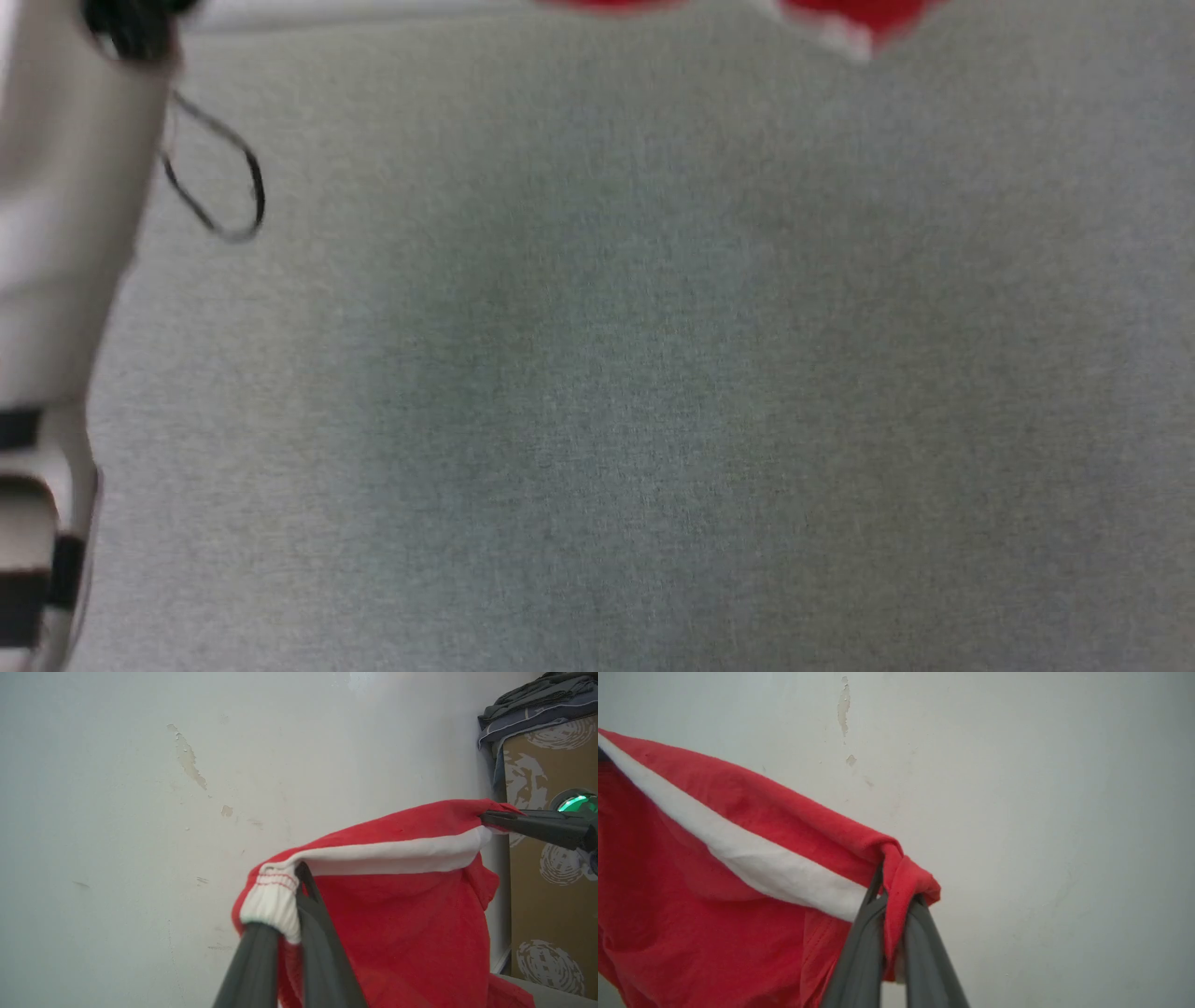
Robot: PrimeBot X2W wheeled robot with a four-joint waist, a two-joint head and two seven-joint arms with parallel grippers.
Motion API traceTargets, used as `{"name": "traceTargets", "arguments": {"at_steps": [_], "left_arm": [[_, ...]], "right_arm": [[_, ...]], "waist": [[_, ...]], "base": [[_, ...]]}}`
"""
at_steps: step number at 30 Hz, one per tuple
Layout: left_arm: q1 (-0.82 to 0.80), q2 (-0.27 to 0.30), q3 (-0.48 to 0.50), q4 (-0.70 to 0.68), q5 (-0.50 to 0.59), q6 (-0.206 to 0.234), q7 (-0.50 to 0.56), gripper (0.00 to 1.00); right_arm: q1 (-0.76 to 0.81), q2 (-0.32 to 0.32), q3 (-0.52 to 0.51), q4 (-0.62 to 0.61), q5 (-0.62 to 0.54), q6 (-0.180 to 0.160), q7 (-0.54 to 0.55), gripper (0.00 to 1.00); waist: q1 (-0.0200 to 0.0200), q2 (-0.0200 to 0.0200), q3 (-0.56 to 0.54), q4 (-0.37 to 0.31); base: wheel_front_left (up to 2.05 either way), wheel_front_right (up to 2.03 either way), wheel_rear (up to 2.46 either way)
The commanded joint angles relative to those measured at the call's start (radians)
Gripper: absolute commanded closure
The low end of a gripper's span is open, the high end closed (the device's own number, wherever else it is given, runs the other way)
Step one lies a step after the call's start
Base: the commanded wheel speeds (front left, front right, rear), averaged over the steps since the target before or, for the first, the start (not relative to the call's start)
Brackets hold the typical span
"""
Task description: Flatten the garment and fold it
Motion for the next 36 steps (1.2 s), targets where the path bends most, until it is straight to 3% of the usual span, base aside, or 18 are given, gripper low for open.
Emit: {"name": "traceTargets", "arguments": {"at_steps": [1, 7, 13, 20, 30, 36], "left_arm": [[-0.047, -0.010, 0.012, 0.034, 0.008, -0.006, -0.020, 1.00], [-0.158, -0.018, 0.004, 0.150, 0.016, -0.012, -0.108, 1.00], [-0.079, -0.007, -0.040, 0.232, -0.001, -0.015, -0.169, 1.00], [0.215, 0.022, -0.082, 0.230, -0.030, -0.014, -0.210, 1.00], [0.790, 0.041, -0.062, 0.081, -0.037, 0.049, -0.220, 1.00], [1.015, 0.043, -0.087, 0.019, -0.041, 0.073, -0.220, 1.00]], "right_arm": [[-0.041, 0.014, -0.004, 0.017, -0.018, -0.001, 0.004, 1.00], [-0.148, 0.045, -0.002, 0.078, -0.067, -0.001, -0.016, 1.00], [-0.087, 0.060, 0.096, 0.117, -0.098, -0.001, -0.029, 1.00], [0.111, 0.028, 0.261, 0.096, -0.078, -0.001, -0.057, 1.00], [0.456, -0.084, 0.480, -0.039, -0.012, -0.001, -0.077, 1.00], [0.648, -0.159, 0.545, -0.122, 0.040, -0.001, -0.056, 1.00]], "waist": [[-0.0003, 0.0001, 0.128, -0.021], [-0.0003, 0.0001, 0.186, -0.028], [-0.0003, 0.0001, 0.173, -0.030], [-0.0003, 0.0001, 0.100, -0.029], [-0.0003, 0.0001, -0.073, -0.020], [-0.0003, 0.0001, -0.158, -0.006]], "base": [[0.00, 0.00, 0.00], [0.00, 0.00, 0.00], [0.00, 0.00, 0.00], [0.00, 0.00, 0.00], [0.00, 0.00, 0.00], [0.00, 0.00, 0.00]]}}
